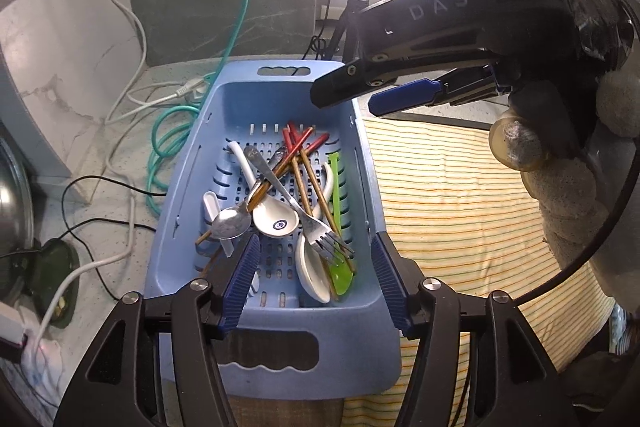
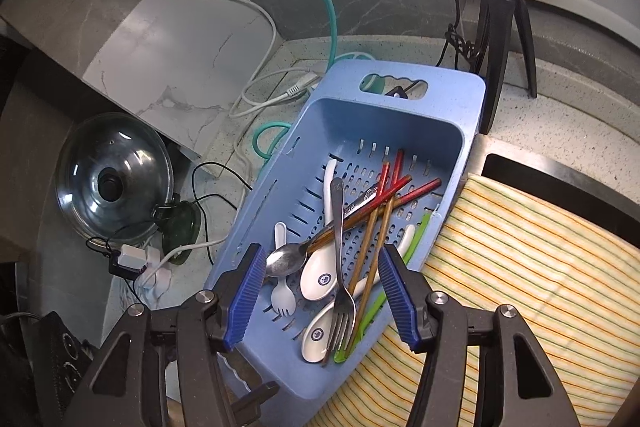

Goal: Organize utensils

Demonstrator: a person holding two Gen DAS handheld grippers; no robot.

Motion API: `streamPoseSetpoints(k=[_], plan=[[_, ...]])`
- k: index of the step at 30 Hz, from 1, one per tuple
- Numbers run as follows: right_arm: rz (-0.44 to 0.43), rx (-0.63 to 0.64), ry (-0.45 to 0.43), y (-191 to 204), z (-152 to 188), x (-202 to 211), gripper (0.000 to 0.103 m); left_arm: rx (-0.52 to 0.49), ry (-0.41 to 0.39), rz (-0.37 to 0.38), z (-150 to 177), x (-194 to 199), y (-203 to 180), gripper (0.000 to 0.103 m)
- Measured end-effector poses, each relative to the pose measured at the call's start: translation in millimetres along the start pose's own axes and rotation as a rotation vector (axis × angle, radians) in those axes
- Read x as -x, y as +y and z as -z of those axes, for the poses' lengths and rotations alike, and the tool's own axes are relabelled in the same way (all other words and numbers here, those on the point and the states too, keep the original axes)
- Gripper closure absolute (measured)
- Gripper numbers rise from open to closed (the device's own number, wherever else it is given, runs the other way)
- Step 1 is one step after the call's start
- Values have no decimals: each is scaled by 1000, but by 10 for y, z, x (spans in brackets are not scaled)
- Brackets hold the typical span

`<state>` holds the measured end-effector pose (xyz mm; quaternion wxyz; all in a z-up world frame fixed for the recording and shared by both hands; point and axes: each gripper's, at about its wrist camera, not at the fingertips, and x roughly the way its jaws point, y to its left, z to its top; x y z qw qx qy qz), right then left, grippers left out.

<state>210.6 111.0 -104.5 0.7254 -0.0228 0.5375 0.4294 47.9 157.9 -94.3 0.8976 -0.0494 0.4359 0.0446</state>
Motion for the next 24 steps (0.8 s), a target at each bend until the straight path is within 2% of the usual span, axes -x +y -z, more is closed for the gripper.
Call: streamPoseSetpoints(k=[3,8,11,20,24], plan=[[9,23,-19,10,59,87,46,24,-19,-15,9,104,-8,34],[23,49,-60,0,159,260,45,79,-35,-40,12,243,-2,32],[33,67,-95,-3,235,391,44,109,-43,-53,30,325,-4,26],[129,193,-256,112,618,887,38,209,-104,-108,100,633,42,23],[145,222,-300,185,782,1081,33,217,-119,-151,123,736,60,23]])
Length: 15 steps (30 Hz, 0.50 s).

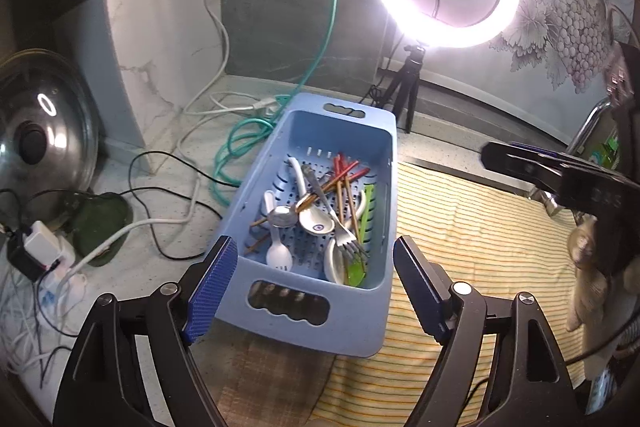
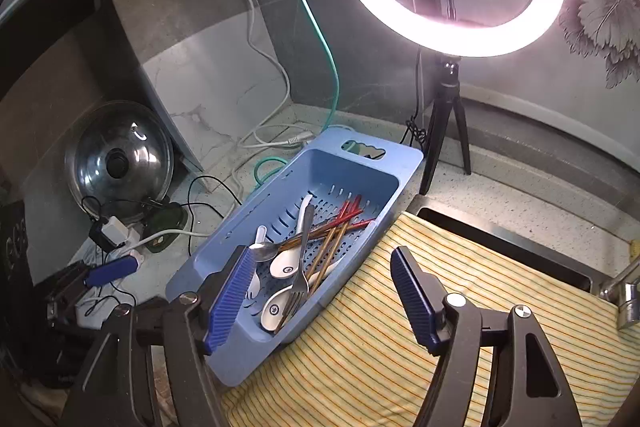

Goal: Organize utensils

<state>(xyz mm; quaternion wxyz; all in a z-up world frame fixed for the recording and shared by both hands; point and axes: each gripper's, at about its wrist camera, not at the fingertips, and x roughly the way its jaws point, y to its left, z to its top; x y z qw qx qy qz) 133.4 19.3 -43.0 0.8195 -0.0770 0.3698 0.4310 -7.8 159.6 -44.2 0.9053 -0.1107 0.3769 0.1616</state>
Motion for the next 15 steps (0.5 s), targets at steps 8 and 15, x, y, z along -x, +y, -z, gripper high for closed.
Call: streamPoseSetpoints(k=[8,15], plan=[[23,35,-50,92,116,310,31,3,-24,-33,0,143,27,23],[25,37,-61,106,127,400,30,-9,-31,-28,-1,212,-11,22]])
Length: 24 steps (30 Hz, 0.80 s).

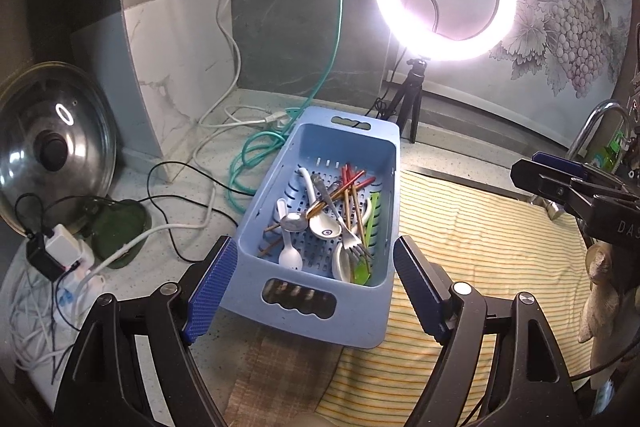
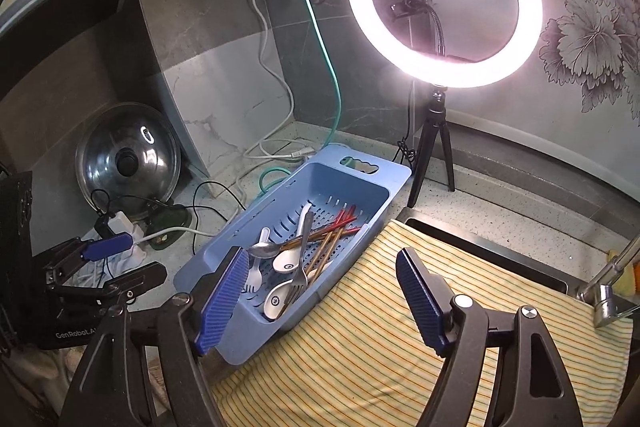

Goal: Organize utensils

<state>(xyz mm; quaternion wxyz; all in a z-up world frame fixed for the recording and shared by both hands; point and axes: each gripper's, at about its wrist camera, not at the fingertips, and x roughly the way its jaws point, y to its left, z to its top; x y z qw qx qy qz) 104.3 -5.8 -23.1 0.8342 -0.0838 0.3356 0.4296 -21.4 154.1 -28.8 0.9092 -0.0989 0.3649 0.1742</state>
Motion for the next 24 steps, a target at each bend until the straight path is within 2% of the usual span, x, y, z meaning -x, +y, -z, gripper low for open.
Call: streamPoseSetpoints(k=[24], plan=[[19,-5,-7,-6,48,79,25,-7,7,0,-1,59,-49,22]])
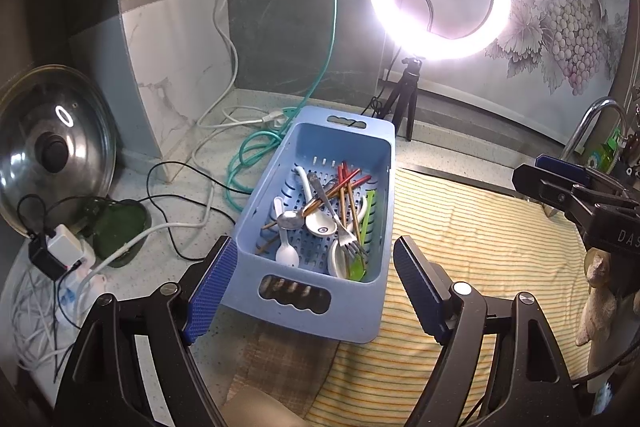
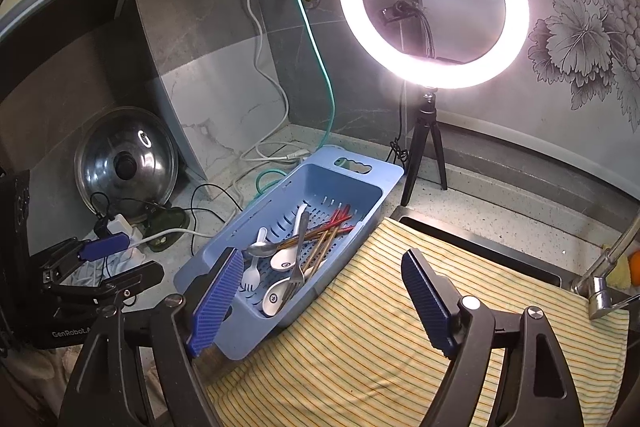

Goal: Organize utensils

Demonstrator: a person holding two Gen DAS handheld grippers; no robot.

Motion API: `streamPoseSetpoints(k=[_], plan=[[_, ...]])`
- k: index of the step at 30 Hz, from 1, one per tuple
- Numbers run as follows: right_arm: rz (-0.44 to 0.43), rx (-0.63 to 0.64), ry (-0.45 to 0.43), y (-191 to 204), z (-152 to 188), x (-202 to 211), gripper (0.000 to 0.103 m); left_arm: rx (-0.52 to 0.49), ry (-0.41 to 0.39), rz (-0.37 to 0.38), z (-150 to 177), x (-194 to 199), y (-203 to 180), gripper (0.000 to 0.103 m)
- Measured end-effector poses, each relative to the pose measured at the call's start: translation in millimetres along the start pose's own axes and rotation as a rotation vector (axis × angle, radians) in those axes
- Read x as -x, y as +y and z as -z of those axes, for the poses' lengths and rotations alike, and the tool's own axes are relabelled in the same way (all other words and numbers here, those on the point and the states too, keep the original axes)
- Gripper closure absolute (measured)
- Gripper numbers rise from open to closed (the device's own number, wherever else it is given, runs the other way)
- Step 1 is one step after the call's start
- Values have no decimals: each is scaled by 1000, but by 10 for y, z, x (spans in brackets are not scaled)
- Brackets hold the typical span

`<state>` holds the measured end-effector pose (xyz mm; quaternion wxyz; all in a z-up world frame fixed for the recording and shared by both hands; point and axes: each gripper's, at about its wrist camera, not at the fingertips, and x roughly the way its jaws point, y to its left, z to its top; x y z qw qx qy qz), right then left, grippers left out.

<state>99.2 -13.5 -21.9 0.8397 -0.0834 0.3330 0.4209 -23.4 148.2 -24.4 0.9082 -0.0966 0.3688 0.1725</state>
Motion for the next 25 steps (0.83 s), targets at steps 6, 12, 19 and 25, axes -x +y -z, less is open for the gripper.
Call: streamPoseSetpoints(k=[6,12,19,25], plan=[[-1,-2,0,-3,5,1,24,1,1,2,10,-2,-20,22],[-5,-15,8,-31,17,-8,24,-2,2,4,10,-15,-20,22],[-2,-15,10,-43,16,-7,24,2,9,6,12,-28,-24,22],[0,-23,17,-87,29,-21,23,-11,-20,8,28,-2,-46,22]])
